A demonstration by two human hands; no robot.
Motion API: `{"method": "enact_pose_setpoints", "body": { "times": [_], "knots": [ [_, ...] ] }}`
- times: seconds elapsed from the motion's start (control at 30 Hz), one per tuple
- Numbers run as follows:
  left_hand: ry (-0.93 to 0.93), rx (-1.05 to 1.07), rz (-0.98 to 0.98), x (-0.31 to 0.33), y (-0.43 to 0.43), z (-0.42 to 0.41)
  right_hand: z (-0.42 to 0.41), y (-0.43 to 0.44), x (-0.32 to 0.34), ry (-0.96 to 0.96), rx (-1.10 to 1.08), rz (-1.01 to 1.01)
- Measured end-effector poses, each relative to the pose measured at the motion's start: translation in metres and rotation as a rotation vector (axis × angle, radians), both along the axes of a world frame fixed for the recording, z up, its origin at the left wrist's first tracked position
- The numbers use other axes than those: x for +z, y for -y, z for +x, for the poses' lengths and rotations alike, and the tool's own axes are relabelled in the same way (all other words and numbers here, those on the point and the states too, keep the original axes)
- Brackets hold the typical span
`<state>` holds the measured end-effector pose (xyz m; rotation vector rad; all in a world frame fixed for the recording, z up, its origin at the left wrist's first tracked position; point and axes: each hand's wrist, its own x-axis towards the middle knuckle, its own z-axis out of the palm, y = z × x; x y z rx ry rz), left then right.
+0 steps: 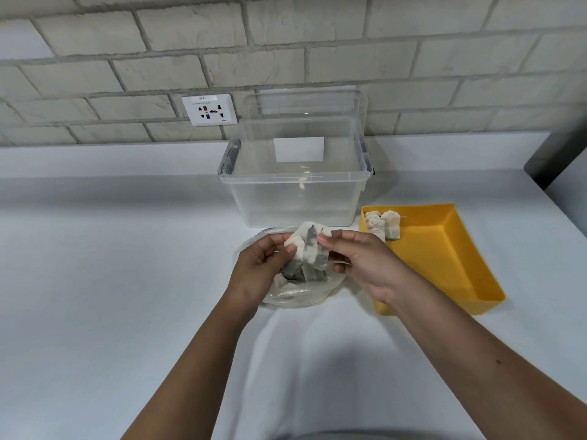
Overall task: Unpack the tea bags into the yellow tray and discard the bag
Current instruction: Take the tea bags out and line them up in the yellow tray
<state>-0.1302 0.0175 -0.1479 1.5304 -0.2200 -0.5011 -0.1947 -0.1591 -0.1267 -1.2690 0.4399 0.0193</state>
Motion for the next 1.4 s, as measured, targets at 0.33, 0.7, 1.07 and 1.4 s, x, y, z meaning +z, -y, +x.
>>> {"method": "enact_pose_setpoints", "body": {
  "times": [0.33,0.7,1.07,1.4],
  "knots": [
    [0.082,0.109,0.239,-0.006,-0.006,0.004,0.002,0.012,0.021,0.183,-0.055,-0.325],
    [-0.163,0.134,0.064,0.005,0.009,0.001,0.032,-0.007,-0.003,0.008,0.063,-0.362],
    [0.031,0.154,0.293,-0.011,-0.003,0.015,0.038,-0.008,-0.031,-0.061,0.301,-0.773],
    [0.033,0.154,0.318,-0.019,-0.006,0.019,0.035,-0.022,-0.048,-0.142,0.348,-1.539]
  ]
}}
